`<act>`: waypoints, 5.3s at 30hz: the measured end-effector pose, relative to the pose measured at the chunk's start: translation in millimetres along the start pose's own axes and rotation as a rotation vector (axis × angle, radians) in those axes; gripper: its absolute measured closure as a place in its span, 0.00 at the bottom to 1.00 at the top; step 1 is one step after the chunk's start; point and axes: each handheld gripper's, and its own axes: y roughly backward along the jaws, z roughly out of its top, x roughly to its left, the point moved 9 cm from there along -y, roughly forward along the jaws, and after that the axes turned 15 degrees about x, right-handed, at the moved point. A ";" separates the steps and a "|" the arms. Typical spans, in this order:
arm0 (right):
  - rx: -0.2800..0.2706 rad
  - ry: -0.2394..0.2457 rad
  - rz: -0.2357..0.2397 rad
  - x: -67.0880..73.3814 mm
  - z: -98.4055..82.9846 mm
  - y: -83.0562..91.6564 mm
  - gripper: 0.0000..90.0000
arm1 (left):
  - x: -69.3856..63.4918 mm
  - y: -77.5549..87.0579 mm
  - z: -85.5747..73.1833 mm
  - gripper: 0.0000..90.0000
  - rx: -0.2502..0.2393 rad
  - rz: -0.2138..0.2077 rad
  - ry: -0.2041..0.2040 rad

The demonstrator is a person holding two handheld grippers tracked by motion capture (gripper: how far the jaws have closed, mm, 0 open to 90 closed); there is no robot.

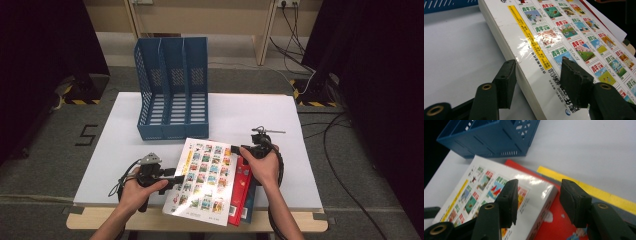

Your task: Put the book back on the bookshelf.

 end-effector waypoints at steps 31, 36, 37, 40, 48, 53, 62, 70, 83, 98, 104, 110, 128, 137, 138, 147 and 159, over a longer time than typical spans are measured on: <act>0.006 -0.053 0.070 16.8 8.7 2.1 0.59 | 4.6 -10.3 -8.2 0.51 0.018 0.049 0.049; 0.019 -0.082 0.092 19.1 3.8 2.3 0.60 | 5.8 -10.4 -8.9 0.51 0.021 0.052 0.052; 0.026 -0.085 0.092 19.3 2.8 2.2 0.60 | 5.9 -10.5 -8.8 0.51 0.022 0.049 0.055; 0.116 -0.103 0.187 28.6 -5.7 -1.4 0.62 | 6.7 -10.8 -9.2 0.51 0.031 0.047 0.055; 0.131 -0.061 0.169 30.5 -8.1 -4.4 0.61 | 6.6 -10.1 -8.9 0.51 0.026 0.054 0.051; 0.141 -0.039 0.155 31.0 -8.2 -5.9 0.60 | 6.2 -9.4 -8.4 0.51 0.026 0.054 0.051; 0.138 -0.078 0.187 28.5 -7.2 -6.3 0.66 | 7.0 -9.5 -9.0 0.51 0.032 0.057 0.054; 0.126 -0.145 0.262 37.1 -2.3 3.1 0.77 | 9.8 -6.4 -9.0 0.50 0.029 0.051 0.065; 0.093 -0.114 0.371 75.9 11.6 27.2 0.83 | 16.6 33.4 18.4 0.43 -0.108 0.196 0.042; 0.034 -0.002 0.393 122.2 39.3 46.2 0.83 | 5.5 65.3 38.6 0.38 -0.196 0.209 0.035; 0.005 0.020 0.405 135.1 49.1 47.8 0.83 | -4.1 78.8 51.9 0.36 -0.232 0.219 0.018; -0.042 0.037 0.384 140.8 58.5 51.8 0.83 | -10.8 82.1 58.1 0.34 -0.241 0.217 0.007; -0.105 0.071 0.311 154.4 78.9 52.3 0.83 | -44.0 76.1 91.9 0.23 -0.257 0.214 -0.053; -0.111 0.069 0.297 160.1 81.2 50.0 0.83 | -56.6 62.6 103.7 0.21 -0.230 0.218 -0.069; -0.113 0.068 0.297 160.0 81.1 49.9 0.83 | -57.5 62.1 104.6 0.20 -0.228 0.218 -0.069; -0.119 0.066 0.284 160.0 81.3 48.7 0.83 | -63.9 56.6 113.6 0.19 -0.224 0.221 -0.074; -0.126 0.075 0.265 163.3 81.9 47.2 0.83 | -63.8 47.4 125.0 0.17 -0.205 0.290 -0.078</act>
